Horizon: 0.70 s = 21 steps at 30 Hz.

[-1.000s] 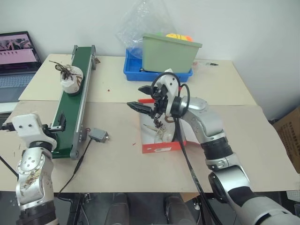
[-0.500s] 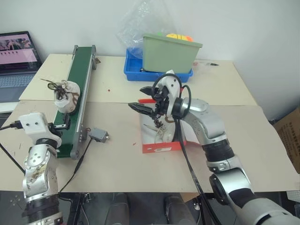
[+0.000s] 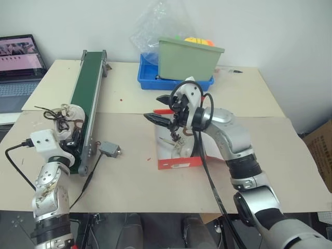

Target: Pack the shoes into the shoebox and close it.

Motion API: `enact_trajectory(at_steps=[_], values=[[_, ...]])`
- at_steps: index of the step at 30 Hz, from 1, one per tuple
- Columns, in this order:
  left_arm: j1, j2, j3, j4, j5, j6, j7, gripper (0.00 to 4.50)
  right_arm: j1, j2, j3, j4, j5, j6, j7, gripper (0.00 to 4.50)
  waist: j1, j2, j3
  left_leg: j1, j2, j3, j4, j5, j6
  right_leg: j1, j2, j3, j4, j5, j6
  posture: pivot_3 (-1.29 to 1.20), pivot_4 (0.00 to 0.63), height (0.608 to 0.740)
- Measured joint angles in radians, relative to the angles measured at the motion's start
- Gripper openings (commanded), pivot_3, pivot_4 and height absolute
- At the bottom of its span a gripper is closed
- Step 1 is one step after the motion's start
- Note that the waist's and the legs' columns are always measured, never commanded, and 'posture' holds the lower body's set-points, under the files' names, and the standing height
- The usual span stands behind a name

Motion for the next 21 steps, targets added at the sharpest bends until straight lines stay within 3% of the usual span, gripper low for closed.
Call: enact_trajectory(at_steps=[6,12,17,21], values=[[-0.083,-0.002,-0.046,-0.130,-0.023,0.067,0.013,1.86,0.000,0.024,-0.025,-0.017,0.045,0.062,-0.018,4.50,0.004,0.000,0.000,0.000,0.000,0.000,0.000,0.000,0.000,0.000,0.000,0.000,0.000,0.000,0.000,0.00,0.150,0.740],[-0.198,0.027,-0.193,-0.336,-0.014,0.105,-0.015,1.86,-0.082,0.117,-0.272,0.010,0.325,0.355,-0.166,4.50,-0.002,0.000,0.000,0.000,0.000,0.000,0.000,0.000,0.000,0.001,0.000,0.000,0.000,0.000,0.000,0.00,0.150,0.740],[-0.206,-0.009,-0.299,-0.403,-0.005,0.171,-0.013,1.86,-0.114,0.159,-0.417,0.042,0.458,0.433,-0.294,4.50,-0.011,0.000,0.000,0.000,0.000,0.000,0.000,0.000,0.000,0.000,0.000,0.001,0.000,0.000,0.000,0.00,0.150,0.740],[-0.206,-0.067,-0.328,-0.435,-0.001,0.196,0.020,1.86,-0.114,0.168,-0.459,0.045,0.517,0.464,-0.354,4.50,-0.012,0.000,0.000,0.000,0.000,0.000,0.000,0.000,0.000,0.000,0.000,0.001,0.000,0.000,0.000,0.00,0.150,0.740]])
